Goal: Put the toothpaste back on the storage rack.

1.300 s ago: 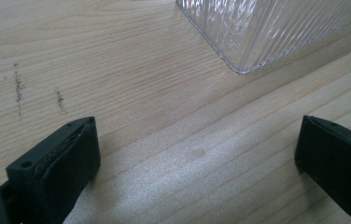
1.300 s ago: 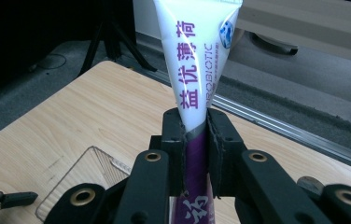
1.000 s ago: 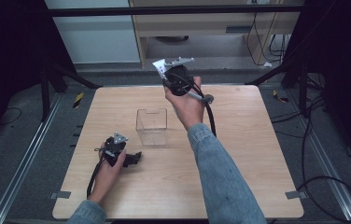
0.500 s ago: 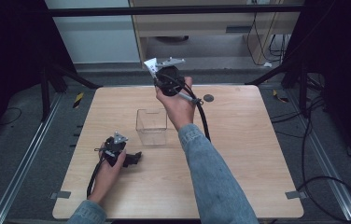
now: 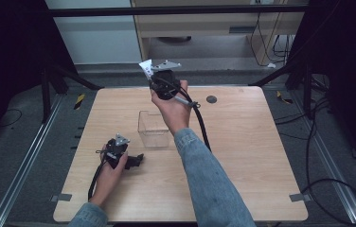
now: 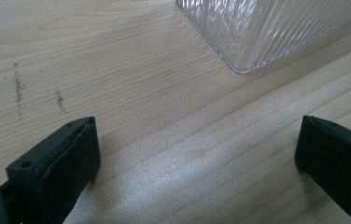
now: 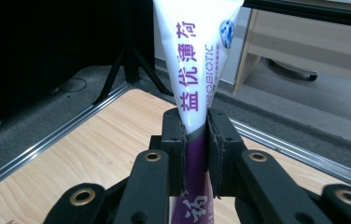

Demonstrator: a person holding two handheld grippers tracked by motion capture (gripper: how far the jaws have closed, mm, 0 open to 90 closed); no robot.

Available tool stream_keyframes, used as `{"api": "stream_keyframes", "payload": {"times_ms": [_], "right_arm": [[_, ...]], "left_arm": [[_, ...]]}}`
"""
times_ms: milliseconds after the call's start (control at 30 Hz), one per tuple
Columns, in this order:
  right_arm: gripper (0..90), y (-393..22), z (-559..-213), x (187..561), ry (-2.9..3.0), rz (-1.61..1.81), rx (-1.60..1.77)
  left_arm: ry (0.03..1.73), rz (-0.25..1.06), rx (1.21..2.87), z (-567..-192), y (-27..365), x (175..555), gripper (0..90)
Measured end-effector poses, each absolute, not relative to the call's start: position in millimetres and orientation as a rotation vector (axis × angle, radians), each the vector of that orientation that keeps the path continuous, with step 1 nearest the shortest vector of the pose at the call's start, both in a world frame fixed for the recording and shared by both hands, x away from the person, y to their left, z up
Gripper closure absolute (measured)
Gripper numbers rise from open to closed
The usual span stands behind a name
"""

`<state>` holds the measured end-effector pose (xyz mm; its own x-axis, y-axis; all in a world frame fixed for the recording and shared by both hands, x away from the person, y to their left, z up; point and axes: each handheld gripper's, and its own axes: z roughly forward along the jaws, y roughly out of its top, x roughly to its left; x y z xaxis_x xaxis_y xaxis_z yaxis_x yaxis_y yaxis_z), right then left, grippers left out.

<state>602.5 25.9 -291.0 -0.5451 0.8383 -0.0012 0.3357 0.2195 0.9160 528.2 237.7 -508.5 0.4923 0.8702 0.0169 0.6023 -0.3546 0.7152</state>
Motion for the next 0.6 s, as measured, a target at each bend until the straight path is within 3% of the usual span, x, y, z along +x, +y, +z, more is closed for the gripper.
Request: {"api": "stream_keyframes", "payload": {"times_ms": [600], "right_arm": [[78.4,41.4,-304.1,599.4,1.982,1.339,1.071]], "left_arm": [[1.207,0.53,2.084,-508.5,237.6,528.2,0.0]]}}
